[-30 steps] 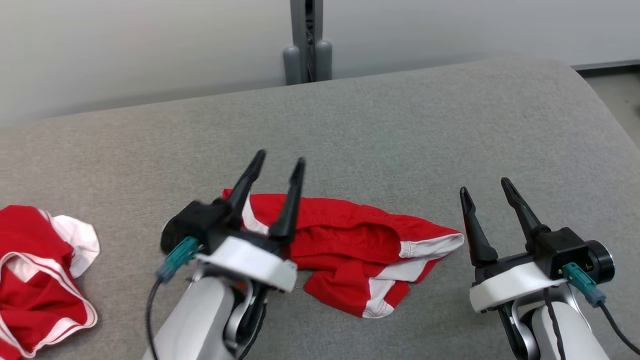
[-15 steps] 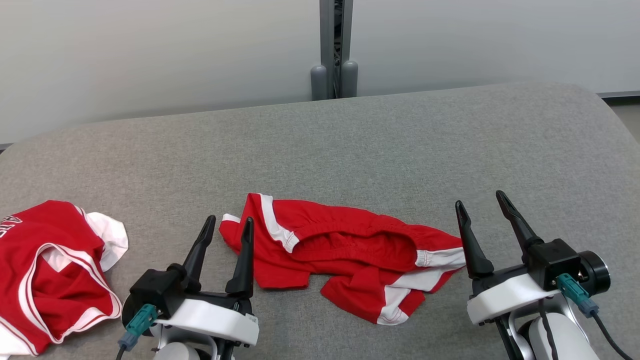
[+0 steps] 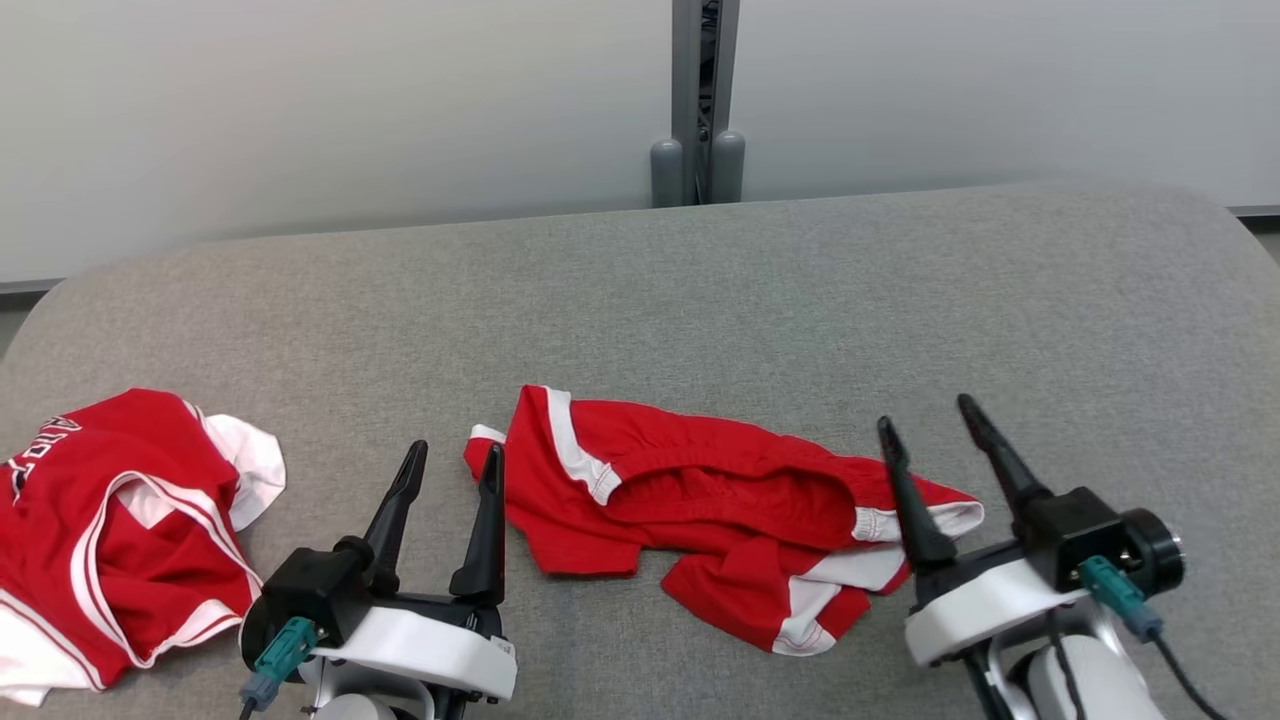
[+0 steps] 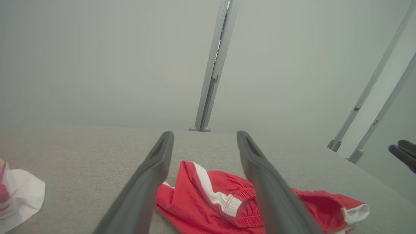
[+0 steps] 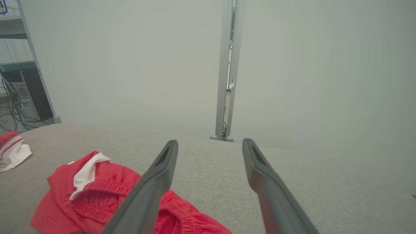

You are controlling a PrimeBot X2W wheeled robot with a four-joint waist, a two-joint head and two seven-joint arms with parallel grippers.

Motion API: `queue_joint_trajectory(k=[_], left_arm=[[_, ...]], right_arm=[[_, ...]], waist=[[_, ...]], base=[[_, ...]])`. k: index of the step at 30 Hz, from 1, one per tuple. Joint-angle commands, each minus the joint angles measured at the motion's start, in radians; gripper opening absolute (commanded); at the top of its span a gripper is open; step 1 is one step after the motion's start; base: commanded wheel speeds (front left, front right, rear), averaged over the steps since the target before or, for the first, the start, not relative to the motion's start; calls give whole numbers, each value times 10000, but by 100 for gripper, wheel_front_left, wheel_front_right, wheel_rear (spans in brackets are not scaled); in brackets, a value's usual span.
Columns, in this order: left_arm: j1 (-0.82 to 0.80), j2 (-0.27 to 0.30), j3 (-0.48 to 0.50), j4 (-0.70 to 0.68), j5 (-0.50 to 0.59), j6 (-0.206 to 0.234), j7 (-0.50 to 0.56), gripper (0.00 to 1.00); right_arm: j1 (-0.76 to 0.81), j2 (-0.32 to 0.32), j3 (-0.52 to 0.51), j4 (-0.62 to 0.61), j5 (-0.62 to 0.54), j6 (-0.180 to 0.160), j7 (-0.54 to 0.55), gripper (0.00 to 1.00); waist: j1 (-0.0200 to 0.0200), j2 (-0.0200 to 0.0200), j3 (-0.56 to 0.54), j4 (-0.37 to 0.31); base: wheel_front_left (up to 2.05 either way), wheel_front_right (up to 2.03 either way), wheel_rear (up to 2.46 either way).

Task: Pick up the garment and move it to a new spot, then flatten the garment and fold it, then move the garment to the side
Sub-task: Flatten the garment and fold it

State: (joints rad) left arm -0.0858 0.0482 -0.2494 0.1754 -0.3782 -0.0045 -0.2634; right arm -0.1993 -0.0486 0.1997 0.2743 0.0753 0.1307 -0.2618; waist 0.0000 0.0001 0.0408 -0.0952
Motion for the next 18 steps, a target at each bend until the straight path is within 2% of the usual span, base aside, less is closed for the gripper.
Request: queue_joint_trajectory(k=[1,6,11,18], left_arm=[[46,41,15,29,-14,13,-13,100],[-59,43,-75,128,-104,33,-13,100],[-116,41,-196,427,-107,140,-13,100],[-267,40,-424,510,-270,235,-15,100]], right_arm=[[10,-37,321,53,143,2,-56,100],[-339,-43,1875,374,854,2,-55,100],[-908,-57,3149,1370,1940,2,-42,100],[-1951,-51,4252,2949,4932,2,49,100]], waist=[[0,-1,66,114],[0,-1,263,563],[0,-1,438,1144],[0,-1,736,1983]], base=[[0,0,0],[0,0,0],[0,0,0],[0,0,0]])
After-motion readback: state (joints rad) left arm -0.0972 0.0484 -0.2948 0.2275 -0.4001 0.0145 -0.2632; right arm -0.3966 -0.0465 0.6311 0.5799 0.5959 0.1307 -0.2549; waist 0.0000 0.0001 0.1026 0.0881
